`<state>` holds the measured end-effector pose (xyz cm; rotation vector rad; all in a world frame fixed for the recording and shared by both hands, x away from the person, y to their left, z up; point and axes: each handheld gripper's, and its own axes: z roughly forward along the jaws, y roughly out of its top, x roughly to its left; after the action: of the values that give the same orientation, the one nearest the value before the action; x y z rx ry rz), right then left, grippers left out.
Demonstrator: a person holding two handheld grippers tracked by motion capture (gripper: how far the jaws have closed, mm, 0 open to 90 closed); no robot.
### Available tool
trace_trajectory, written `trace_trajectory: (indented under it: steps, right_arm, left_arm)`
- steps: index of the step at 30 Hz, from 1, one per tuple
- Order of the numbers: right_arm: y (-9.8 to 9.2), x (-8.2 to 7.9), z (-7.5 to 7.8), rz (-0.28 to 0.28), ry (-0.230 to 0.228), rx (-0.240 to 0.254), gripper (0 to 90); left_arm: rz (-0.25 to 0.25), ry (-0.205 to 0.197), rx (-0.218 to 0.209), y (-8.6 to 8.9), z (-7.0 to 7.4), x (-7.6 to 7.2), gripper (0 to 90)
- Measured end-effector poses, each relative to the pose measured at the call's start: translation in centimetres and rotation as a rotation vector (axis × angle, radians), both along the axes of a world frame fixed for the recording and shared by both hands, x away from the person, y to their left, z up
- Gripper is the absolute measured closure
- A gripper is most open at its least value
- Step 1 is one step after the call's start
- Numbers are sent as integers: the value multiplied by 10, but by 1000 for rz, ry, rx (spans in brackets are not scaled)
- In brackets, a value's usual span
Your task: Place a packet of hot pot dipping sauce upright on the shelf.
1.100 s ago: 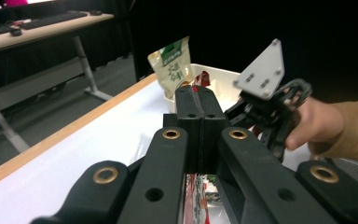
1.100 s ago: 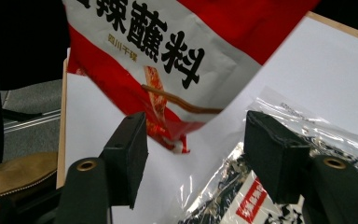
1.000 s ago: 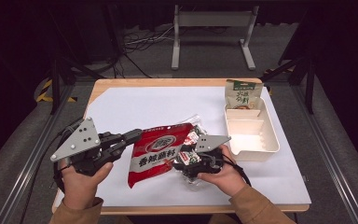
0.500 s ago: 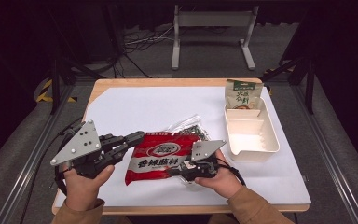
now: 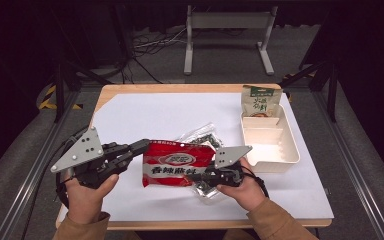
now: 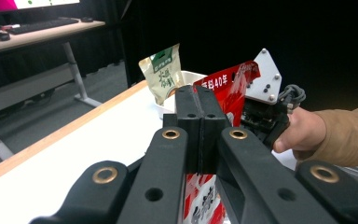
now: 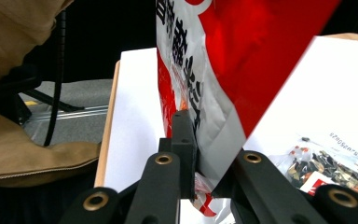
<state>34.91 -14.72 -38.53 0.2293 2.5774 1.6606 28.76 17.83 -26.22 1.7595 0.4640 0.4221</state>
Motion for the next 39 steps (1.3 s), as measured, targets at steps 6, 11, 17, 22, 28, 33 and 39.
trace_trajectory:
  steps: [6,11,17,22,28,33,39]
  right_arm:
    - [-6,0,3,10,11,-9,841]
    - [-12,0,7,9,14,-19,850]
    - [-22,2,11,-11,9,-41,857]
    - [-29,3,13,-27,14,-34,863]
    - [-38,4,19,-44,8,-20,868]
    - [-47,5,26,-66,-1,-4,869]
    - [-59,5,33,-95,-13,12,869]
  left_arm:
    - [8,16,-1,3,-4,4,900]
    - [31,15,8,6,-8,7,802]
    - [28,12,-3,13,-12,7,594]
    - [39,18,1,20,-18,8,535]
    - [46,42,4,31,-25,10,487]
    - [64,83,50,32,-39,17,466]
    - [109,121,108,31,-54,29,458]
